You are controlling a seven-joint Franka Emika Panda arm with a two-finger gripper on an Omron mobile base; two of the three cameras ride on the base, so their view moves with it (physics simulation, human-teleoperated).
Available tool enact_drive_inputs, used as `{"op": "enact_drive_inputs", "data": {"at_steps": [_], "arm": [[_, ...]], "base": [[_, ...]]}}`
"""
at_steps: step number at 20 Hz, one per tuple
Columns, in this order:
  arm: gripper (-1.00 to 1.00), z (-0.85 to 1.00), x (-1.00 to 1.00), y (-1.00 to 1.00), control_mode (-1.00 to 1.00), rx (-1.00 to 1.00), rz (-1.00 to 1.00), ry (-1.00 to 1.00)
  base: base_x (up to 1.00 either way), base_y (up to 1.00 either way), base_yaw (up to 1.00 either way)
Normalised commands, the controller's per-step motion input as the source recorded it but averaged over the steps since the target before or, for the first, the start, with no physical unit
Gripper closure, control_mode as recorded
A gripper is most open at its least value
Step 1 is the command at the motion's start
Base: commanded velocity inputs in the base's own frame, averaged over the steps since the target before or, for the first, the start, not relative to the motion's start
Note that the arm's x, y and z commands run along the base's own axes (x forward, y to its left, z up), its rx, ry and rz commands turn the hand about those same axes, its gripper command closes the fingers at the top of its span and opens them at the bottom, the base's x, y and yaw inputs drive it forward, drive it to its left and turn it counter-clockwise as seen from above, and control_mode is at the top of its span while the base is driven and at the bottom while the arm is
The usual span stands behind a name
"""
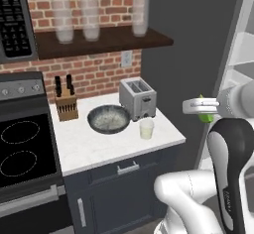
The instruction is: Grab a lemon wedge from the fridge and one ice cube from the ice bowl, and put them in the glass of lemonade.
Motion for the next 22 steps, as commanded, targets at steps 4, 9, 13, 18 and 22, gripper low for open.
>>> {"op": "enact_drive_inputs", "data": {"at_steps": [4, 9, 13, 18, 22], "arm": [[1.0, 0.0, 0.0, 0.0, 1.0, 0.0, 0.0, 0.0], [1.0, 0.0, 0.0, 0.0, 1.0, 0.0, 0.0, 0.0], [1.0, 0.0, 0.0, 0.0, 1.0, 0.0, 0.0, 0.0], [1.0, 0.0, 0.0, 0.0, 1.0, 0.0, 0.0, 0.0], [1.0, 0.0, 0.0, 0.0, 1.0, 0.0, 0.0, 0.0]], "base": [[0.8, 0.41, -0.03], [0.4, 0.39, -0.09], [0.04, 0.4, 0.0], [-0.06, 0.36, 0.08], [0.35, 0.08, 0.01]]}}
